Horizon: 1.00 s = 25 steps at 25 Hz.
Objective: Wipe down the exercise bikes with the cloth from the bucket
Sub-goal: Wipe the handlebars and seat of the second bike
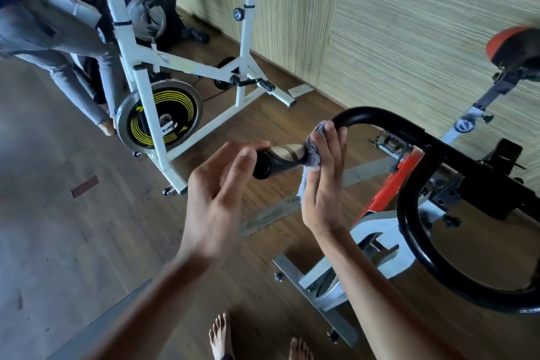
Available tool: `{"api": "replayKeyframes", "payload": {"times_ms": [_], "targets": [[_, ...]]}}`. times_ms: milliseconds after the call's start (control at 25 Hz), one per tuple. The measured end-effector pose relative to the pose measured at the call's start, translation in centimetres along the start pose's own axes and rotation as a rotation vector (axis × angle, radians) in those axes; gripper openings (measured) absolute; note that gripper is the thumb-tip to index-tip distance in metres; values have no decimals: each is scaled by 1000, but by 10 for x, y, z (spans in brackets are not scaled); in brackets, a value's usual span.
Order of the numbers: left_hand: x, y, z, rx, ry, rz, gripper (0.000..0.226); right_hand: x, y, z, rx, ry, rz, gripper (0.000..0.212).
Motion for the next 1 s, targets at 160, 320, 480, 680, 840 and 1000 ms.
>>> {"api": "replayKeyframes", "payload": {"times_ms": [160,320,480,680,840,1000], "targets": [[46,-27,-18,-260,366,-256,38,10,6,16,-81,-40,10,44],[80,-98,-35,-184,436,-643,35,29,13,29,-354,-92,77,45],[100,-142,-39,74,104,-623,39,46,21,36,-698,-70,147,46],[104,-153,-35,292,-155,-654,40,56,32,34,-1039,-46,228,69],[106,-151,-33,351,-239,-619,34,56,50,25,-1177,-58,274,69],[105,-150,-34,340,-246,-634,34,61,46,33,-1138,-199,440,62]]}}
Point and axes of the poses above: each hand's wrist, its own x-axis towards the middle knuckle, its own y-axis out of the back of the hand, z = x × y, the point moved 6 cm from there along x, towards the middle knuckle, and after that the axes turned 13 degrees about z, right-handed, at the moved point
